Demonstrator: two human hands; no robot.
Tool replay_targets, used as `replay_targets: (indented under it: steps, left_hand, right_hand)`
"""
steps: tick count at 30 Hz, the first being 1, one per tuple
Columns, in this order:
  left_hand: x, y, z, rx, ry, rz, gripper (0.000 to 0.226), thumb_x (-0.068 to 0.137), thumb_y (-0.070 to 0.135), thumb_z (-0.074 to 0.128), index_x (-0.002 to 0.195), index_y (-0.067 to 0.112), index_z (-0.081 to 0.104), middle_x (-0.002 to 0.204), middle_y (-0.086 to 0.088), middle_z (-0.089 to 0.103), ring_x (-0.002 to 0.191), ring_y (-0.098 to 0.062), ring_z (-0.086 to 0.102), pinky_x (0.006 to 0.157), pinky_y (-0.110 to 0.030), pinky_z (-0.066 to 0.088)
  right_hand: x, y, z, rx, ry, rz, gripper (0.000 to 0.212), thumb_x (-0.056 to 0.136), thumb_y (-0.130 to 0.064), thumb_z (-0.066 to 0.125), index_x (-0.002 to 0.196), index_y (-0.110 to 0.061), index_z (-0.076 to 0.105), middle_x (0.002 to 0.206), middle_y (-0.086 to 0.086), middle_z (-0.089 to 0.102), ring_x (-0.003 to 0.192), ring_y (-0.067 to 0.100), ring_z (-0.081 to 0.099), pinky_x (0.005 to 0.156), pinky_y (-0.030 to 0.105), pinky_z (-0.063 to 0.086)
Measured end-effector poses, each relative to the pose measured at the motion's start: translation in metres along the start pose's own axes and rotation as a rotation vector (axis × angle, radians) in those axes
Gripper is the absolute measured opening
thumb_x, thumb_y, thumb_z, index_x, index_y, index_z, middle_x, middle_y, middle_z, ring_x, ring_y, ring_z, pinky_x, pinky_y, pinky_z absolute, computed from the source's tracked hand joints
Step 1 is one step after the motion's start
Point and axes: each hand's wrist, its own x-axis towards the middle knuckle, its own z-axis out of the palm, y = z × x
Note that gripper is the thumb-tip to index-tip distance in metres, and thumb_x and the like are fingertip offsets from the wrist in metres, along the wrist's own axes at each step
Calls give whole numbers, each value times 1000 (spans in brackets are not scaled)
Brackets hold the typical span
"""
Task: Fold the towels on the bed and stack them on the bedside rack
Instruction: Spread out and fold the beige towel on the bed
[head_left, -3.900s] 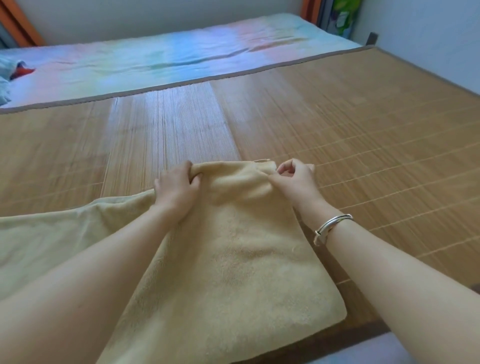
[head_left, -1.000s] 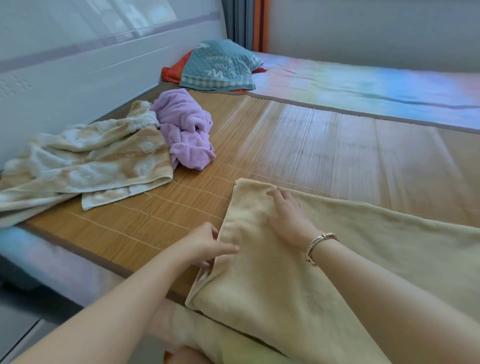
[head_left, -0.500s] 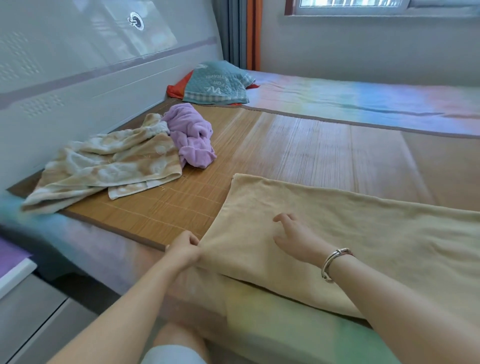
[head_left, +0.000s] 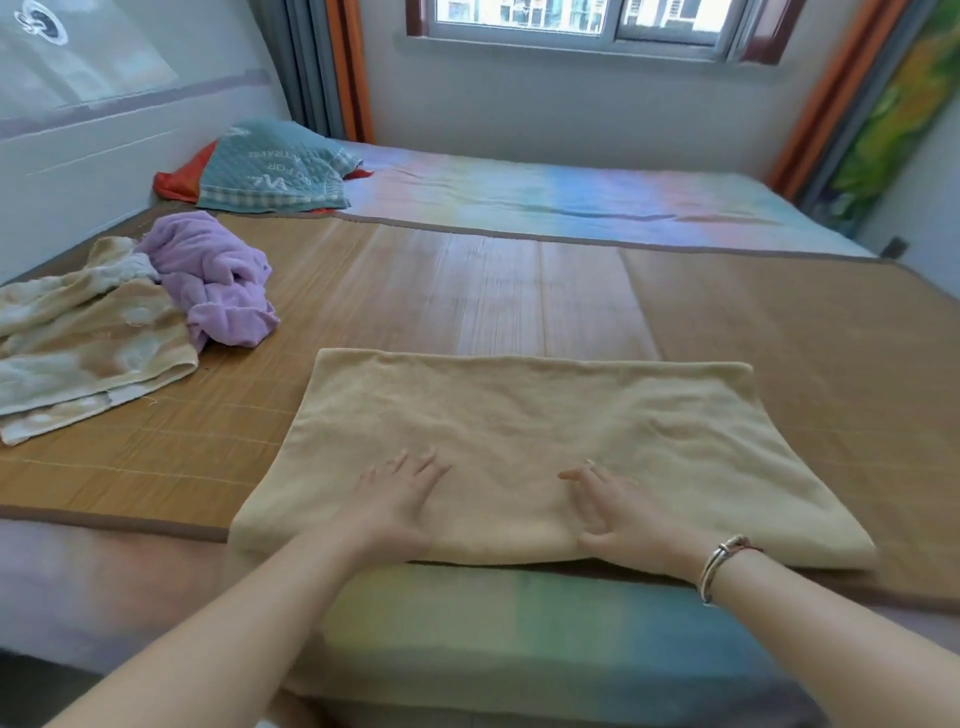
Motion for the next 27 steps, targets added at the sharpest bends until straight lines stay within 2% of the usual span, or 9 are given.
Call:
replay_targets:
  steps: [4, 7, 10, 13, 19, 21, 23, 25, 27]
  left_hand:
    - [6, 25, 20, 80, -177, 45, 96, 77, 29, 57, 150, 42, -5, 159, 14, -14, 148, -21, -8, 118, -53, 10]
    - [7, 26, 27, 176, -218, 27, 102, 77, 29, 58, 147, 45, -15, 156, 16, -23, 148, -23, -13, 113, -61, 12]
    - [12, 22, 29, 215, -177, -4, 99, 83, 14, 52, 145, 47, -17, 156, 16, -24, 148, -23, -10, 111, -62, 22]
    - [15, 23, 29, 229, -128, -79, 101, 83, -3, 45, 145, 45, -19, 156, 15, -25, 148, -24, -9, 110, -60, 27]
    - [11, 15, 30, 269, -81, -150, 103, 82, -14, 37, 147, 42, -20, 157, 10, -25, 148, -25, -8, 109, -57, 31]
    - [9, 13, 22, 268, -44, -121, 95, 83, -13, 35, 151, 38, -6, 161, 7, -10, 149, -25, 4, 110, -44, 35]
    - [7, 8, 8, 175, 17, -134, 79, 84, -8, 36, 149, 36, 25, 156, 3, 27, 140, -24, 32, 105, -35, 41]
    - [4, 4, -9, 33, 81, -169, 61, 82, 0, 39, 126, 37, 57, 118, 3, 63, 106, -20, 59, 88, -36, 51]
    - [-1, 1, -28, -19, 124, -164, 48, 79, 5, 42, 103, 38, 67, 89, 5, 66, 83, -16, 61, 73, -35, 52]
  right_hand:
    - [-29, 41, 9, -184, -88, 23, 77, 79, -29, 53, 148, -28, 17, 160, -11, 1, 148, 12, -3, 119, 47, 11]
    - [-37, 57, 17, -302, -86, 31, 83, 81, -19, 50, 151, -27, 7, 160, -9, -11, 148, 15, -10, 119, 49, 5]
    - [-33, 66, 19, -400, -19, 146, 87, 86, -14, 54, 152, -25, -2, 160, 0, -14, 148, 22, -8, 118, 51, 7]
    - [-28, 75, 14, -332, 18, 292, 95, 83, -3, 55, 151, -30, -6, 160, 3, -16, 148, 23, -8, 115, 54, 13]
    - [-31, 82, 20, -400, 59, 334, 103, 80, 15, 50, 151, -28, -10, 159, 15, -10, 148, 26, 1, 113, 37, 31]
    - [-37, 84, 11, -383, 80, 320, 89, 80, 13, 47, 152, -25, 11, 160, 11, 11, 146, 23, 20, 101, 33, 45]
    - [-41, 84, -7, -360, 141, 318, 60, 80, 2, 46, 131, -28, 47, 135, 5, 55, 120, 24, 55, 83, 34, 53]
    - [-45, 77, -29, -311, 162, 319, 36, 79, -6, 47, 102, -29, 62, 97, -2, 67, 88, 21, 63, 69, 32, 52]
    - [-48, 67, -49, -233, 150, 297, 24, 78, -7, 48, 84, -25, 62, 81, -3, 64, 77, 19, 60, 63, 32, 48]
